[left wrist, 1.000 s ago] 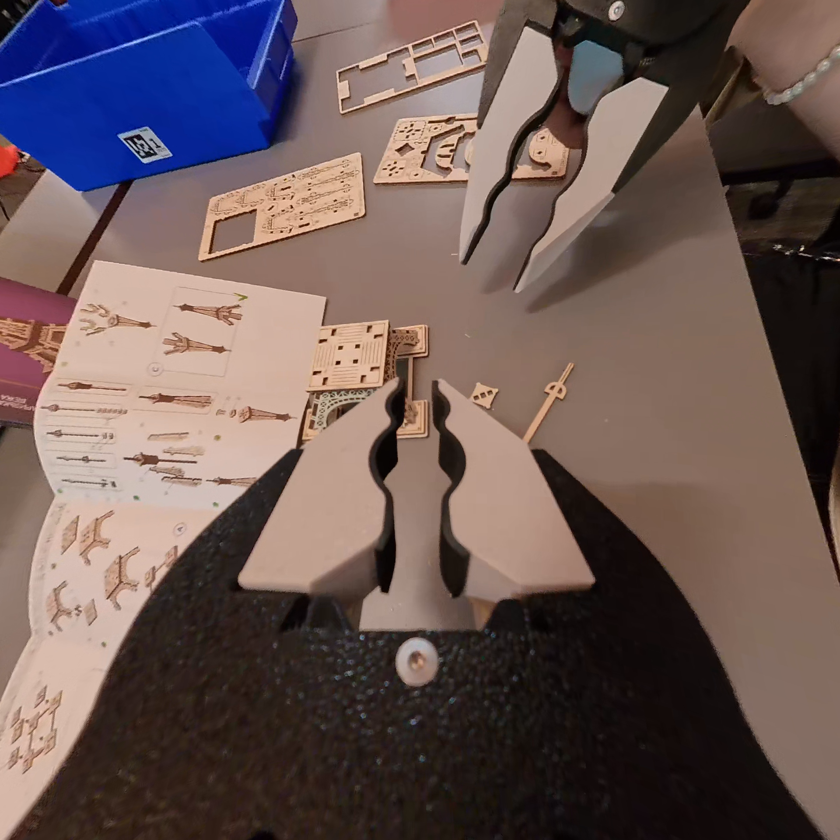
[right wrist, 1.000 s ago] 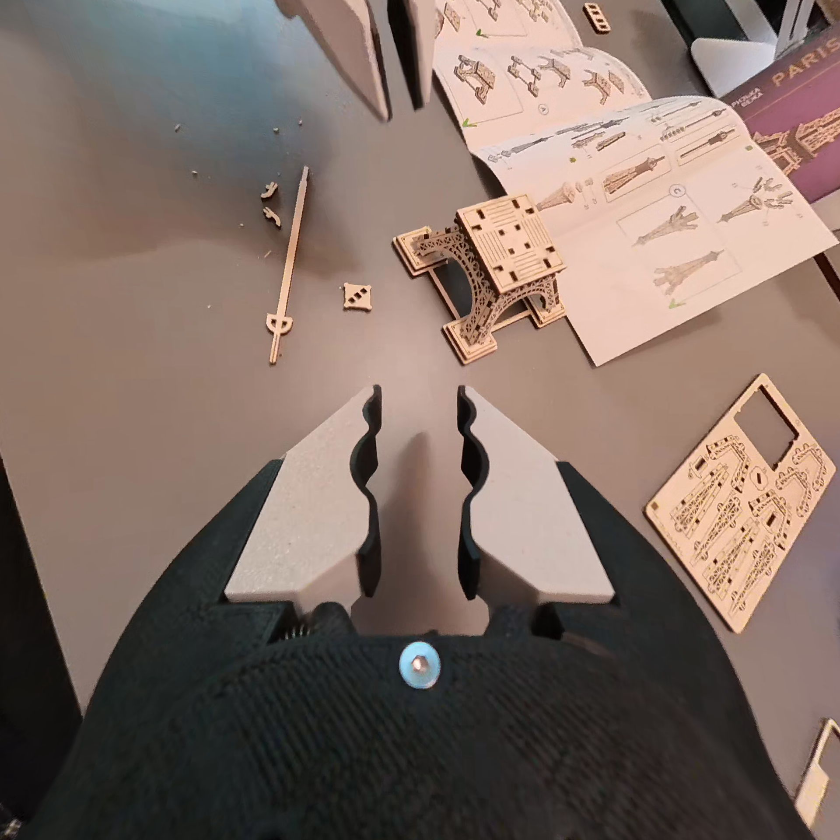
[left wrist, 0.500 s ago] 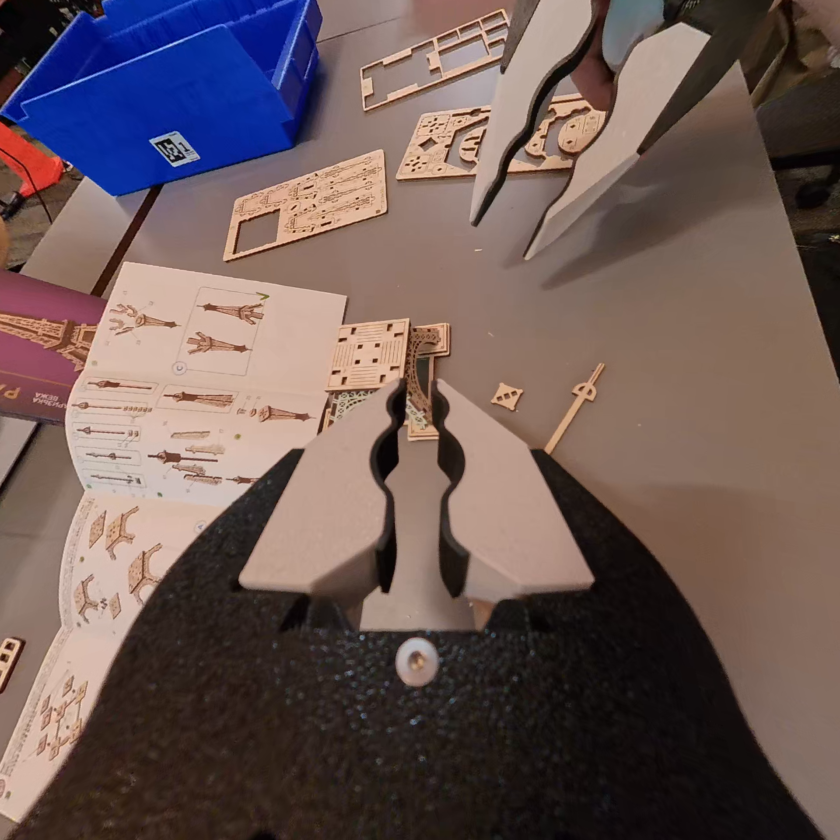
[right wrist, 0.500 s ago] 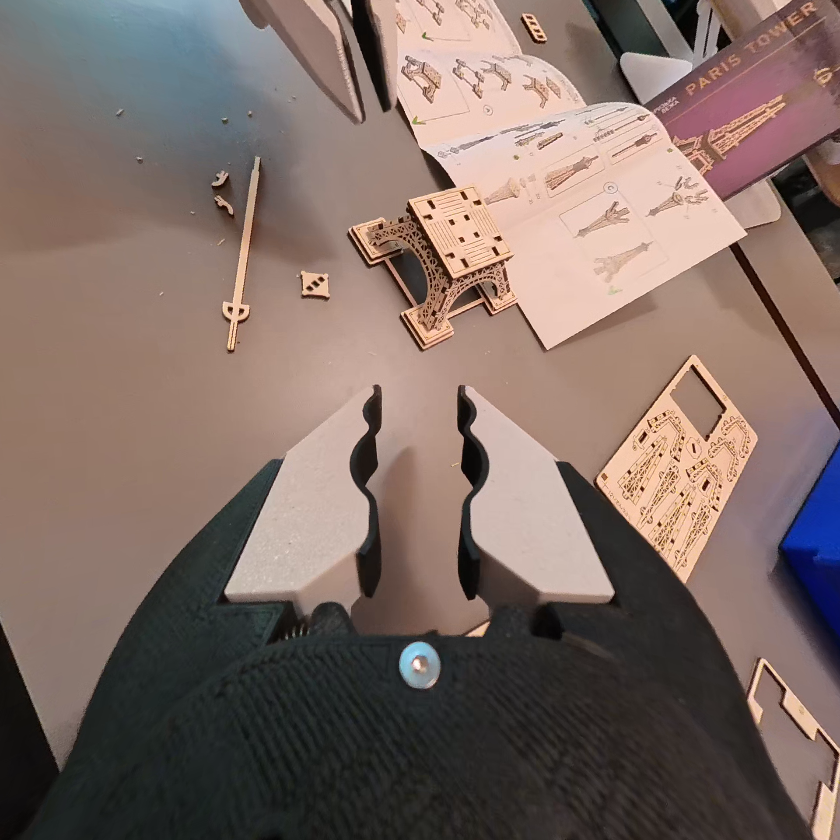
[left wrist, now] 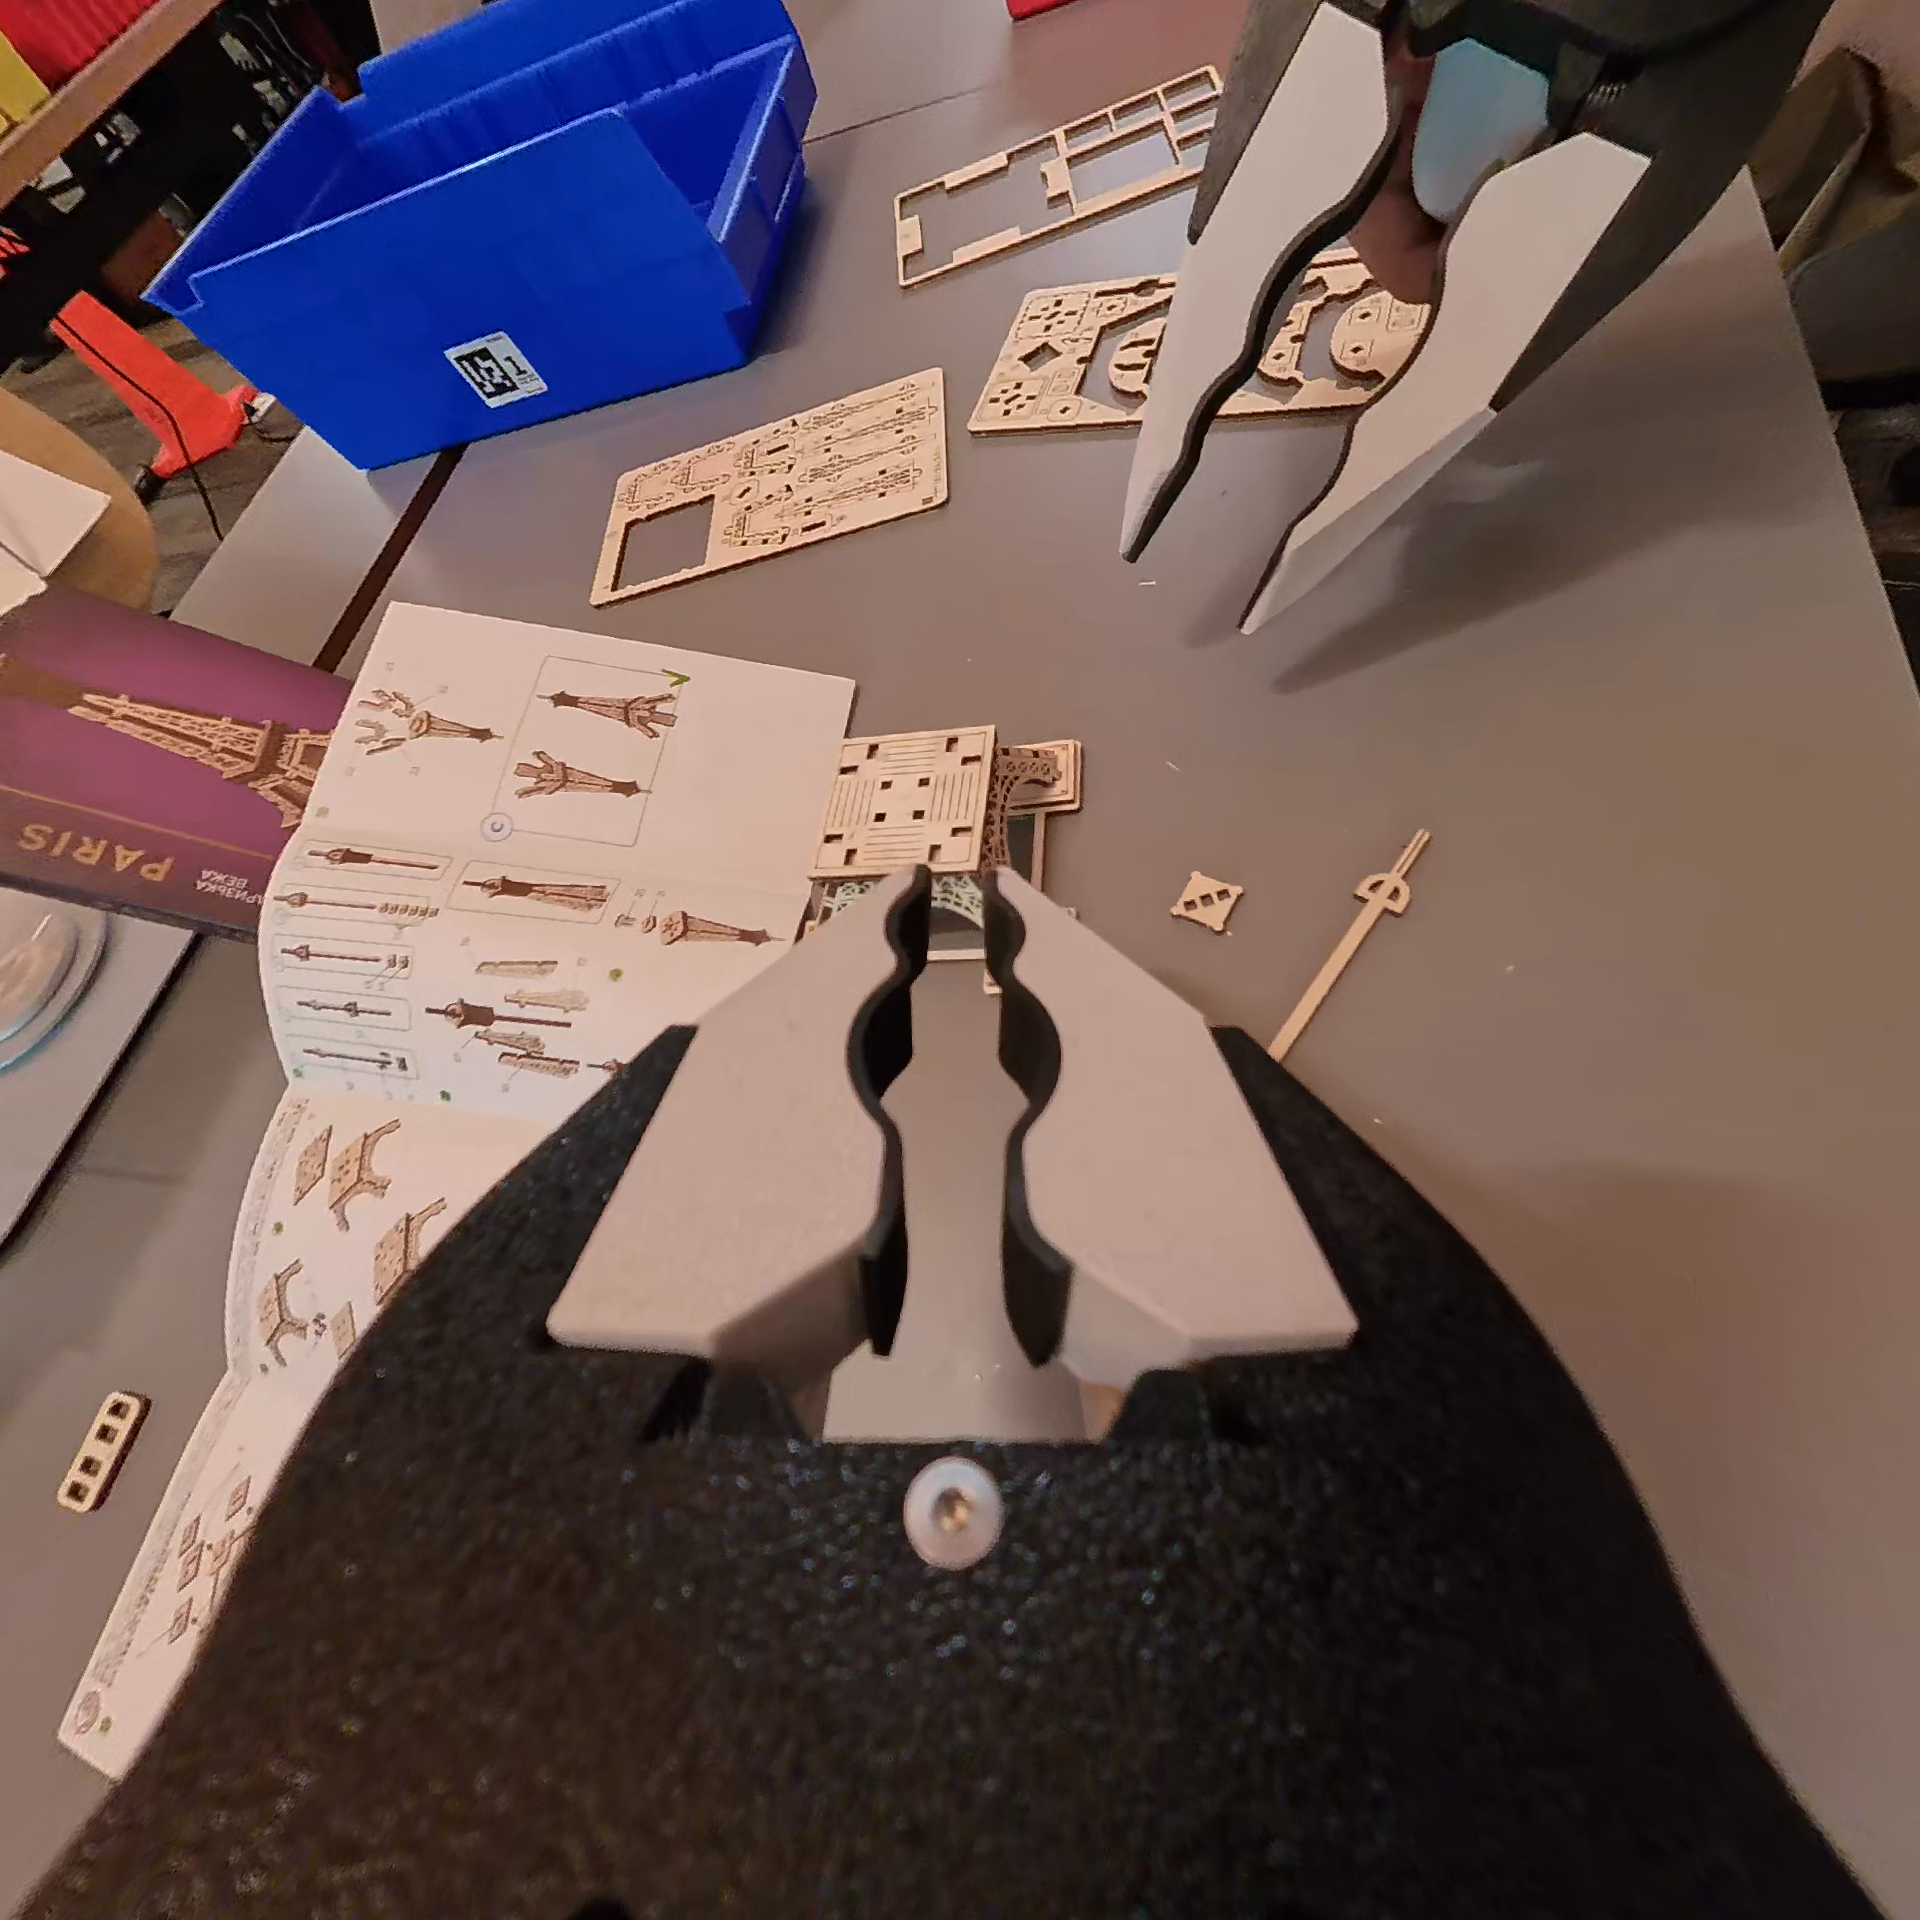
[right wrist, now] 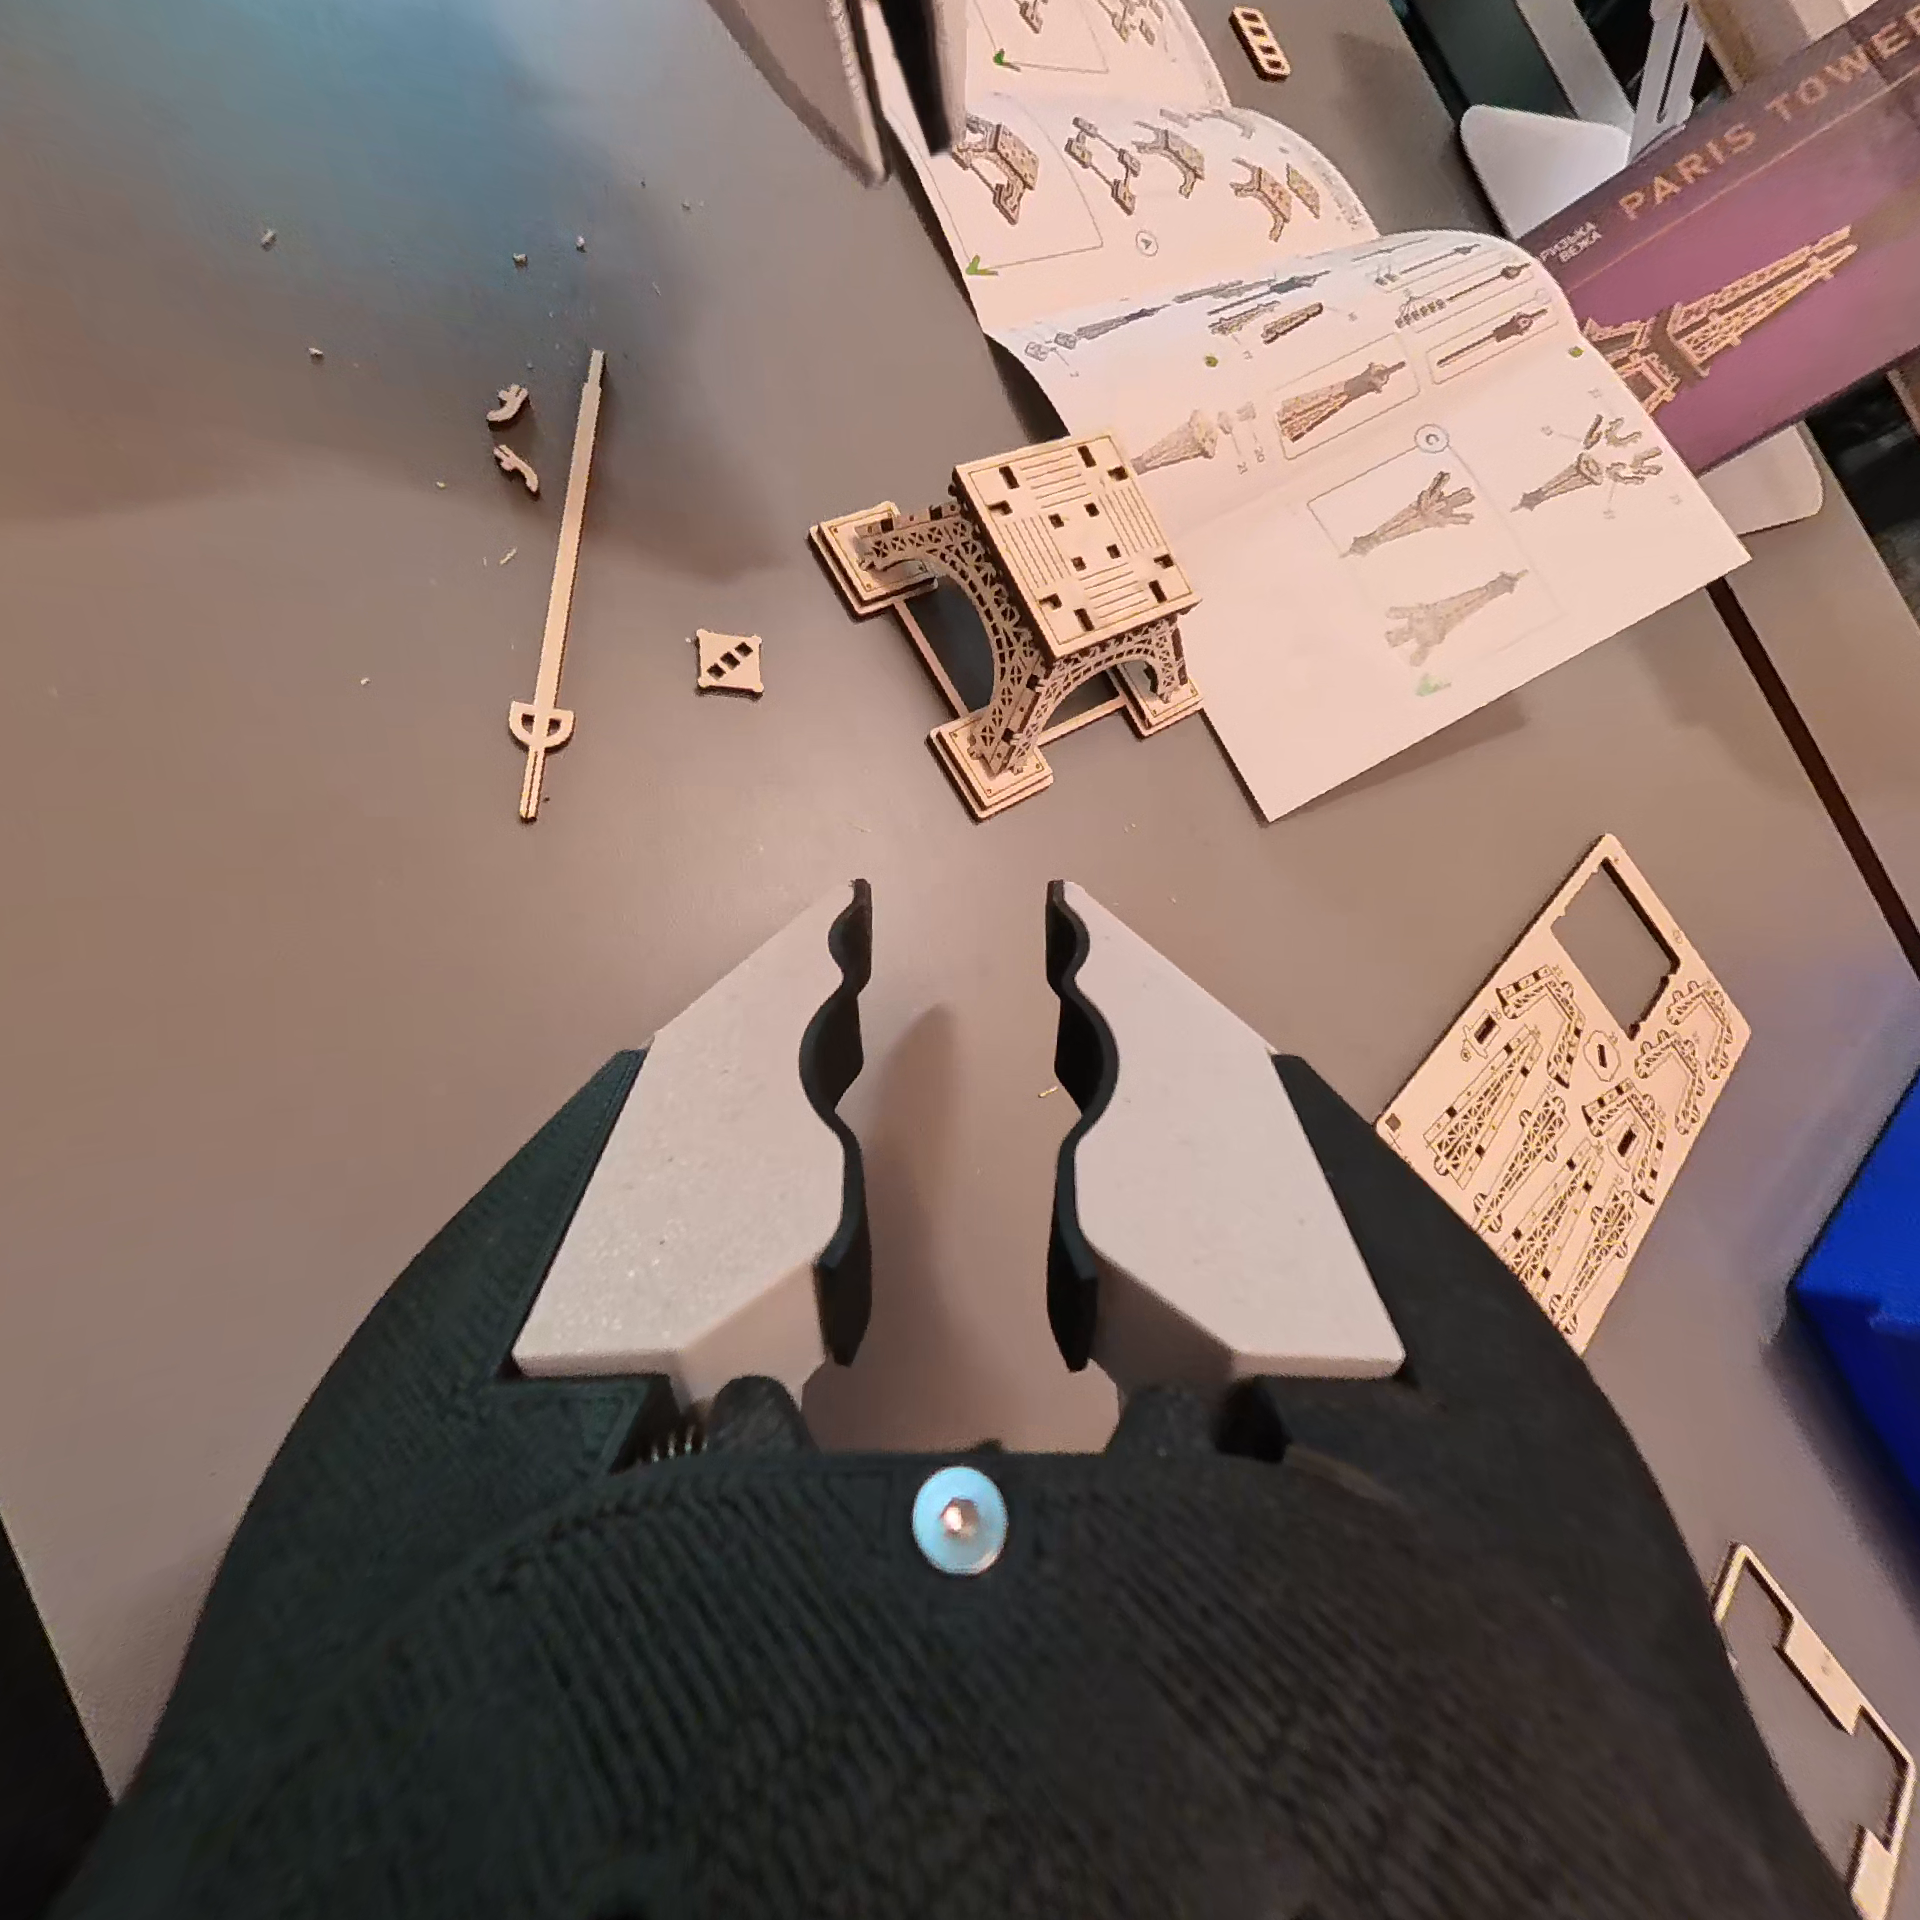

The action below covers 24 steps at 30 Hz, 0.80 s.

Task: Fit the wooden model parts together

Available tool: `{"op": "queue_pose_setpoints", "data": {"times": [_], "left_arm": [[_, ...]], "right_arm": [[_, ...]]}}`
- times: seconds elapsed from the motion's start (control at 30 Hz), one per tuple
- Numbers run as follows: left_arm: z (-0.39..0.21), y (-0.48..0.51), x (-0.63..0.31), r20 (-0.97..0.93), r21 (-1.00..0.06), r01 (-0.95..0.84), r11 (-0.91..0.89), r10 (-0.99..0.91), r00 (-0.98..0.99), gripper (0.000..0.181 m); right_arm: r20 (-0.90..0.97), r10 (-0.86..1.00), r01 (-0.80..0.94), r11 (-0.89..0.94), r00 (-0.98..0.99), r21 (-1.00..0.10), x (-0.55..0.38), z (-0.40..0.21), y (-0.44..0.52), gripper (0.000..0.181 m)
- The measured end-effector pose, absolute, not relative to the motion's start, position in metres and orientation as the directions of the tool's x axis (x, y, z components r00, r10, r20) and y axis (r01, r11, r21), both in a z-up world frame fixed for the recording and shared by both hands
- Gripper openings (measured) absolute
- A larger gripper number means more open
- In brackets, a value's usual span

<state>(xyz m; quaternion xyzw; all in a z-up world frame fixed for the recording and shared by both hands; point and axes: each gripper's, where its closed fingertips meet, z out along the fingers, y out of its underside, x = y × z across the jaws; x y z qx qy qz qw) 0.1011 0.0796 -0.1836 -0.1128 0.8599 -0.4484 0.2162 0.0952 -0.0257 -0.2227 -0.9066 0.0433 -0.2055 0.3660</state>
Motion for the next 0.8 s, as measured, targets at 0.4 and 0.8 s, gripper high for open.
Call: {"op": "queue_pose_setpoints", "data": {"times": [0.4,0.8], "left_arm": [[-0.1804,0.0800,0.1014,-0.287,-0.819,0.014,0.573,-0.388,-0.876,0.007],[-0.1740,0.0790,0.1040,-0.303,-0.832,0.035,0.554,-0.400,-0.865,0.007]], "right_arm": [[0.350,-0.239,0.073,-0.725,0.906,-0.685,0.0962,-0.2195,-0.0257,0.031],[0.350,-0.245,0.072,-0.720,0.904,-0.690,0.0963,-0.2165,-0.0250,0.031]]}}
